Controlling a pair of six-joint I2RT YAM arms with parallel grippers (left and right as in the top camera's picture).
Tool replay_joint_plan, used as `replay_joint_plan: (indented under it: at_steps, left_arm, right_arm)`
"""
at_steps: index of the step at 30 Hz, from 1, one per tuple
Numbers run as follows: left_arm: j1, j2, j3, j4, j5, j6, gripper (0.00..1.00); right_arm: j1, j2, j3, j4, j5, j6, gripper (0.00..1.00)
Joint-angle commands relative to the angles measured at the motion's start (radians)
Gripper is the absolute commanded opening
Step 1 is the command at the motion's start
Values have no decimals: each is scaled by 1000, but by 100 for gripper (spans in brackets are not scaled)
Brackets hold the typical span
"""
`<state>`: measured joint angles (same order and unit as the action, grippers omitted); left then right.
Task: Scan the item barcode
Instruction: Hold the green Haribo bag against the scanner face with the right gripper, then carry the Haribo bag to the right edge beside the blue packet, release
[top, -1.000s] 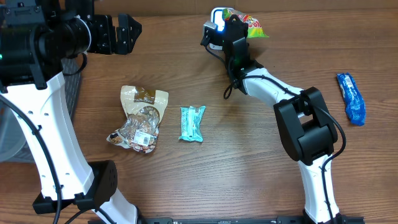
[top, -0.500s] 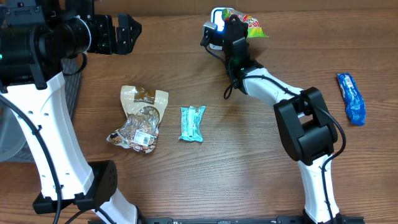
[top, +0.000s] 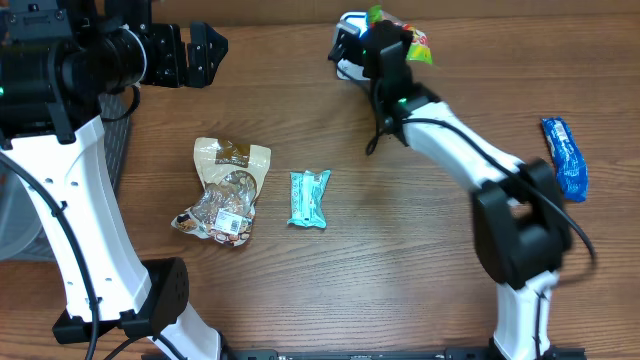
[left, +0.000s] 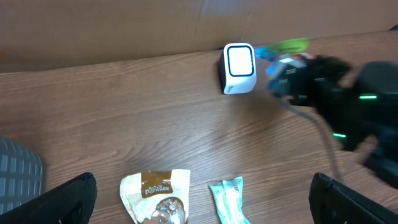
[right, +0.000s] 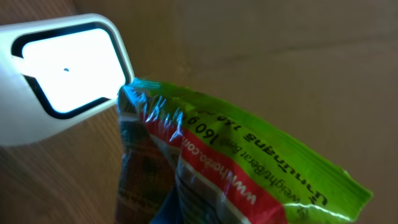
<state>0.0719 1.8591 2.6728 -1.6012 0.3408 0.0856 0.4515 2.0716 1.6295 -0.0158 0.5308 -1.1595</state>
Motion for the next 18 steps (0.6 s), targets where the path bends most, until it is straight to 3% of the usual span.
replay_joint_plan:
  at_steps: [1, 3, 5, 7, 9, 13, 18]
  left_arm:
    - [-3, 6, 6, 1, 15, 19, 100]
    - [-3, 6, 6, 1, 15, 19, 100]
    - [-3, 6, 6, 1, 15, 19, 100]
    - [-3, 6, 6, 1, 15, 19, 100]
    - [-3, 6, 6, 1, 15, 19, 100]
    - [-3, 6, 6, 1, 15, 19, 100]
    - [-3, 6, 6, 1, 15, 19, 100]
  right_arm:
    - [16, -203, 19, -130, 27, 329, 4]
    - [23, -260, 19, -262, 97, 500, 4]
    - [24, -321, 19, -441, 150, 783, 4]
    - [16, -373, 19, -634, 128, 1048, 4]
    - [-19, -407, 19, -803, 14, 1199, 4]
    - [-163, -414, 19, -968, -253, 1209, 4]
    - [-464, -383, 19, -1050, -618, 1209, 4]
